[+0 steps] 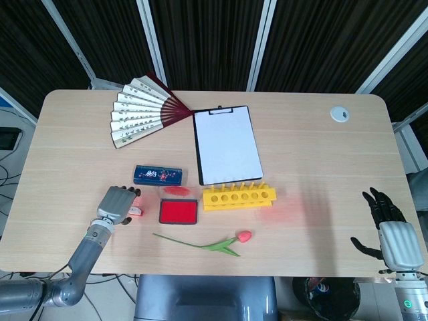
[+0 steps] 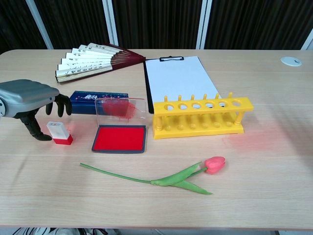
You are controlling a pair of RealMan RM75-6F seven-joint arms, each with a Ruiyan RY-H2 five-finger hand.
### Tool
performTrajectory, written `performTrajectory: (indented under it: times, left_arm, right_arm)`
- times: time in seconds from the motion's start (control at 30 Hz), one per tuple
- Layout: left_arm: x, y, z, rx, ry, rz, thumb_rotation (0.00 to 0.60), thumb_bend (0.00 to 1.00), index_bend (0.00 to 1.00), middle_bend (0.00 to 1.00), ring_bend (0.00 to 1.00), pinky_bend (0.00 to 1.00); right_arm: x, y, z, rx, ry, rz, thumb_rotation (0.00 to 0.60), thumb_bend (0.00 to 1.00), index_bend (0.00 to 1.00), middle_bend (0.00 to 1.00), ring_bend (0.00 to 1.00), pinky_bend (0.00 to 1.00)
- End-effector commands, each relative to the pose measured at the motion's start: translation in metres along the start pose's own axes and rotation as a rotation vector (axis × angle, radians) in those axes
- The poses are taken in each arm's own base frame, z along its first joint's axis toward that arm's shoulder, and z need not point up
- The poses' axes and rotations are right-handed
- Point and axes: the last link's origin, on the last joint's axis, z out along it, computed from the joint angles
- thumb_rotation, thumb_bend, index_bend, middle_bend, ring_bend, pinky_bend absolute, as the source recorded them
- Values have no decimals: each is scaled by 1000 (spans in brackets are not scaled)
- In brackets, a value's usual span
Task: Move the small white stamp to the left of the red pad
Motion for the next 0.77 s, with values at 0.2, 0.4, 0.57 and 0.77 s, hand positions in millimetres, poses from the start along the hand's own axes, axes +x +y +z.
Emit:
performTrajectory:
  times: [0.2, 0.4, 0.57, 0.77]
  left_arm:
    - [29, -22, -29, 42, 151, -76, 600, 117, 92, 26, 58, 132]
    - [41, -49, -74, 59, 272, -129, 600, 105, 0, 0, 0, 13]
    - [36, -76, -113, 93, 328, -176, 600, 94, 0, 0, 0, 0]
    - [21, -106, -151, 162, 386, -194, 600, 88, 0, 0, 0, 0]
  right_arm:
    - [0, 1, 0, -4, -3, -4, 600, 249, 68, 0, 0, 193]
    - [-2, 0, 0, -3, -9, -21, 600, 249, 68, 0, 0, 193]
    - [-3, -1, -1, -5, -9, -36, 600, 249, 68, 0, 0, 193]
    - [-5, -1, -1, -8, -12, -49, 600, 249, 68, 0, 0, 193]
